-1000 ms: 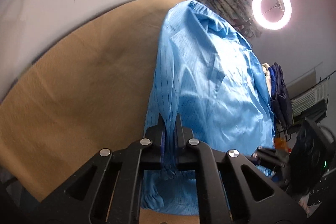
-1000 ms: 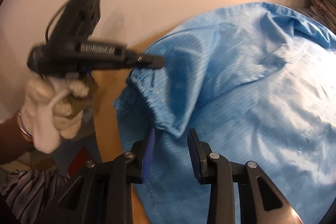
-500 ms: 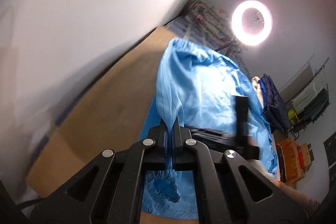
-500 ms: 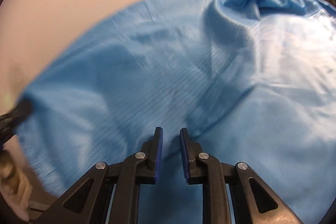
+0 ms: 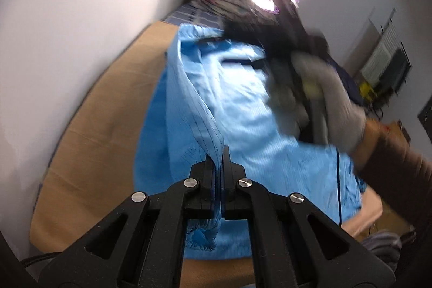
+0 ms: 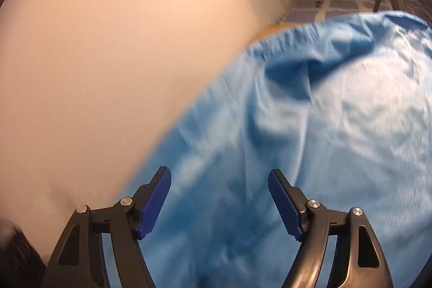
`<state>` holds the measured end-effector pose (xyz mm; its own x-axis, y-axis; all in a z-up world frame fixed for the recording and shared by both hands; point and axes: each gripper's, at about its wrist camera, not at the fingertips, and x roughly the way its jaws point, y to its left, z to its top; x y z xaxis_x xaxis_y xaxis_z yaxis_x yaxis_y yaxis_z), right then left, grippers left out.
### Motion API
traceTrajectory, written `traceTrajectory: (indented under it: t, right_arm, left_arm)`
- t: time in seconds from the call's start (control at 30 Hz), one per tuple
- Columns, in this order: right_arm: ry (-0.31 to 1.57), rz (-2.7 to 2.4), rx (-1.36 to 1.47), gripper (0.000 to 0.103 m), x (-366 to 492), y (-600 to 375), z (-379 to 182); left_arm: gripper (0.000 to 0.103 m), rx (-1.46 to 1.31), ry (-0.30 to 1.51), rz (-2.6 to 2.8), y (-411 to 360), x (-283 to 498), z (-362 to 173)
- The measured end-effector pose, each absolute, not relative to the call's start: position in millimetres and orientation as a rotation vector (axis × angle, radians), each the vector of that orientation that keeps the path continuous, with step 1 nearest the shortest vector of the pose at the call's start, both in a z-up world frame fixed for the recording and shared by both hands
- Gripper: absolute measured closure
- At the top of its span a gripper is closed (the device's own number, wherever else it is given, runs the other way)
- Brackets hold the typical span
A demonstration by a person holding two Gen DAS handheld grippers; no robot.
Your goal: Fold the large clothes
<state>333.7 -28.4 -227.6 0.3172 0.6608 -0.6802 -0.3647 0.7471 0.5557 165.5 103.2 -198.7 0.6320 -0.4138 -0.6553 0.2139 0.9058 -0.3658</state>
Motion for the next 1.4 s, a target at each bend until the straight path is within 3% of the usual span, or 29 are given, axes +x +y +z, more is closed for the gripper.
traceTrajectory:
  t: [0.1,0.17,0.2,0.23,0.3,0.37,0.73,0.8,0.87,0.9,1.2,1.4]
  right_arm:
    - [1.05,0.657,0.305,0.026,355,-11,-220]
    - [1.075,0.621,0.284,0.034,381,11,-220]
    - [1.088,0.612,0.27,0.048,387,18,-222]
    - [1.102,0.602,0.253,0.073,399,29,-223]
    - [1.142,0.584,0.202,0.099,405,39,-228]
    - [1.132,0.563,0.179,0.103,405,37,-225]
    - [1.057,0.448,0.292,0.103,369,-91,-202]
    - [1.06,0.411,0.331,0.103,360,-123,-211]
    - [1.073,0.375,0.353,0.103,347,-150,-222]
    - [1.087,0.355,0.37,0.103,339,-164,-229]
    - [1.275,0.297,0.432,0.103,293,-202,-313]
    - [1.268,0.336,0.436,0.102,286,-194,-305]
  left_arm:
    - [0.103,-0.236,0.823,-0.392,95,162,-201]
    - [0.103,-0.207,0.822,-0.409,89,161,-199]
    - [0.103,-0.194,0.821,-0.415,85,158,-198]
    - [0.103,-0.183,0.821,-0.422,84,154,-198]
    - [0.103,-0.159,0.822,-0.44,84,148,-196]
    - [0.103,-0.142,0.823,-0.461,80,145,-194]
    - [0.103,-0.063,0.822,-0.605,47,126,-180]
    - [0.092,-0.082,0.82,-0.625,48,119,-177]
    - [0.076,-0.112,0.823,-0.617,55,115,-176]
    - [0.074,-0.12,0.828,-0.609,54,115,-178]
    - [0.068,-0.293,1.076,-0.499,66,139,-258]
    - [0.068,-0.364,1.164,-0.476,56,148,-294]
